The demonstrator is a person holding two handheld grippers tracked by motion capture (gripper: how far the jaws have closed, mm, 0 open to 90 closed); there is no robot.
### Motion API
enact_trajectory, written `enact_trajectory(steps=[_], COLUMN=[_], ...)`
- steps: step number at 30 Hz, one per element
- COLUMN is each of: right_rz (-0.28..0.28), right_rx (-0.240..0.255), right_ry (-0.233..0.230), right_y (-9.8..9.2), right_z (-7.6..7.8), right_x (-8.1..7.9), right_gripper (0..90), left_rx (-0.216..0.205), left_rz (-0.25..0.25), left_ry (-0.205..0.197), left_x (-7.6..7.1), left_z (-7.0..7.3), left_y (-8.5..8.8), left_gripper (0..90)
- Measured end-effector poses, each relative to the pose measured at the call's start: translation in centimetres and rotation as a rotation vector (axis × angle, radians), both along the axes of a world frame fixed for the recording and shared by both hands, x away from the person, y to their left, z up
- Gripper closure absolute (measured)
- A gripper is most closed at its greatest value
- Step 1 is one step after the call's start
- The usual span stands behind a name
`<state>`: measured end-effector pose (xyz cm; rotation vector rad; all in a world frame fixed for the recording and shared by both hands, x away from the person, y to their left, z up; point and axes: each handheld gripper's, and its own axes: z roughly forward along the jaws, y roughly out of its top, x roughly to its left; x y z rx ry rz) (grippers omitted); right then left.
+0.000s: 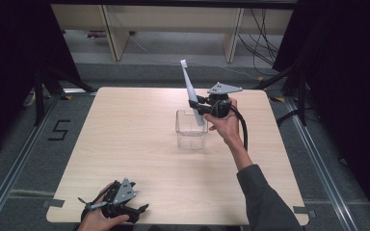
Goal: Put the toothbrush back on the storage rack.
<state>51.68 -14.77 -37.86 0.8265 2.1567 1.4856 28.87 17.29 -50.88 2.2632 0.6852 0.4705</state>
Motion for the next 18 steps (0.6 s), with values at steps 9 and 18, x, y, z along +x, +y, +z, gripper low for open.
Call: enact_trajectory(steps=[9, 18], right_rz=[-0.013, 0.009], right_rx=[-0.025, -0.090], right_ry=[0.056, 0.070], right_y=[1.2, 1.5], right_z=[-1.7, -2.9], right_x=[0.7, 1.0], right_gripper=[66.9, 66.9], left_rx=[0.002, 0.000], left_rz=[-0.002, 0.002], left_ry=[0.001, 0.006], left_x=[0.0, 0.0], left_z=[0.0, 0.0], left_y=[0.0, 0.0], left_gripper=[15.0, 15.0])
